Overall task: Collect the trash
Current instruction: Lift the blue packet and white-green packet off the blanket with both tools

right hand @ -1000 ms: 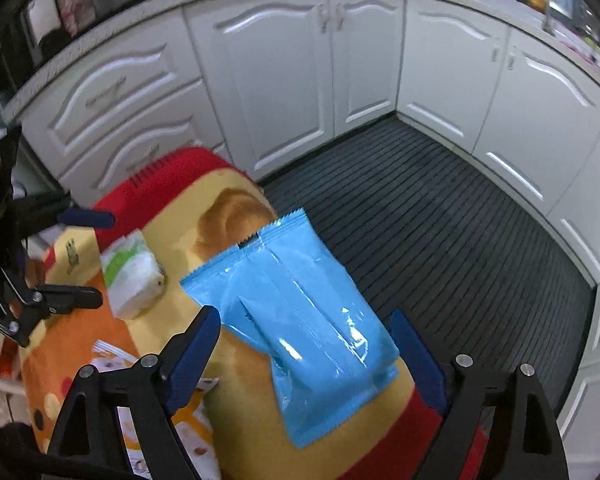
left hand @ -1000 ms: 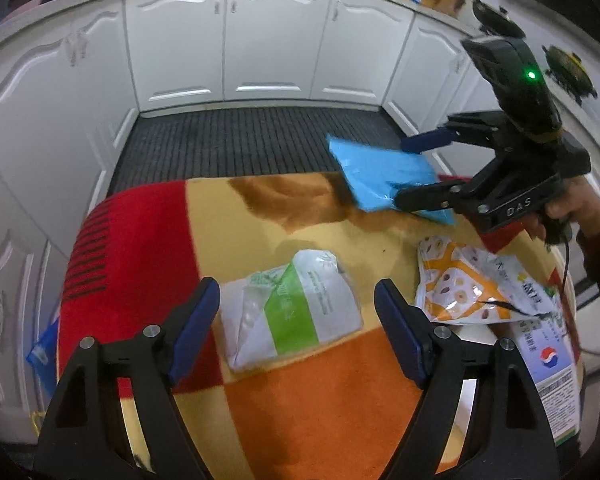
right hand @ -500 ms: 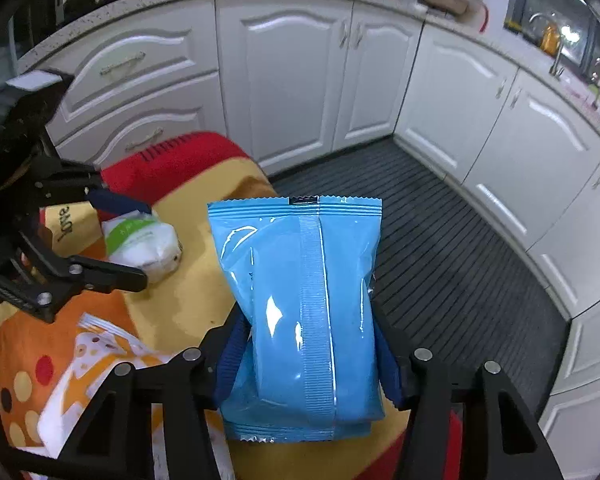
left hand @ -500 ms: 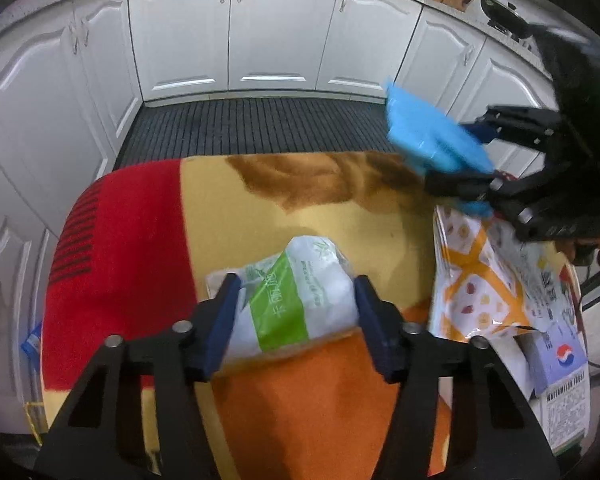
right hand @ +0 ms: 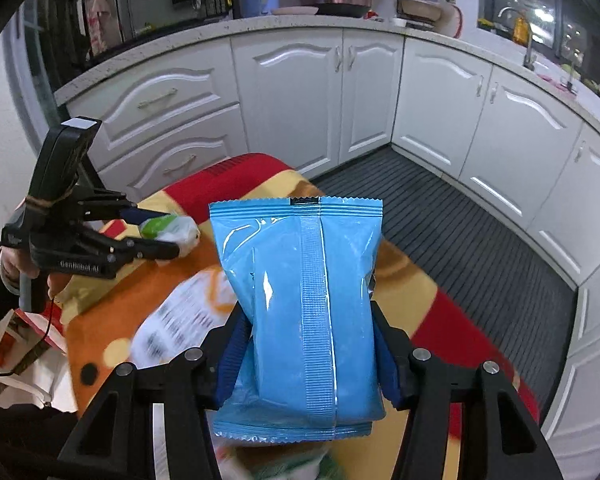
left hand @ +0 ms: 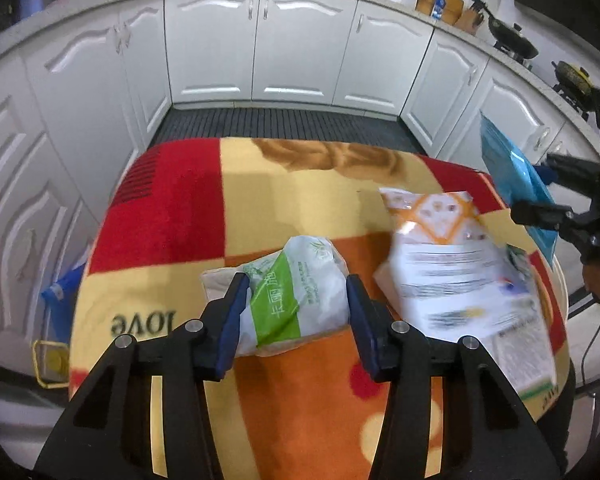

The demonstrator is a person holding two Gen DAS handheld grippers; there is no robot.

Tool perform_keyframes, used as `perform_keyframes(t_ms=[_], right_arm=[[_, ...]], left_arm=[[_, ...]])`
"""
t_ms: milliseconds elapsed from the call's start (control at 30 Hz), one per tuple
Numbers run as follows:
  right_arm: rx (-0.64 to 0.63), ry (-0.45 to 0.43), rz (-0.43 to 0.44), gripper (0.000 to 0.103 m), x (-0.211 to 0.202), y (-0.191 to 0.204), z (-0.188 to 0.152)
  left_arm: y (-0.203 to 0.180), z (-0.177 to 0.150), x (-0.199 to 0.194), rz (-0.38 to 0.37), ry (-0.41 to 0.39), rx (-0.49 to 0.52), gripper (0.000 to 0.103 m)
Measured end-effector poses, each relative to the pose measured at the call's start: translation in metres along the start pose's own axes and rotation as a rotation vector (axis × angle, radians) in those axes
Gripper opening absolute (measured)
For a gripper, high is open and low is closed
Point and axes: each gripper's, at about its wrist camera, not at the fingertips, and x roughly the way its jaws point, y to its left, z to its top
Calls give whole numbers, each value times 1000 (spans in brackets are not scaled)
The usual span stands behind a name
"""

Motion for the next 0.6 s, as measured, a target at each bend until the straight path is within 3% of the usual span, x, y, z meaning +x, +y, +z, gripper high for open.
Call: perform_keyframes(t_ms=[200, 600], right_arm=[[82, -38, -44, 54, -38, 21, -41], [305, -106, -109, 55, -85, 30, -109]], left_arm=[[-32, -19, -37, -30, -43, 8, 47], [-113, -32, -59, -56, -101, 86, 47]])
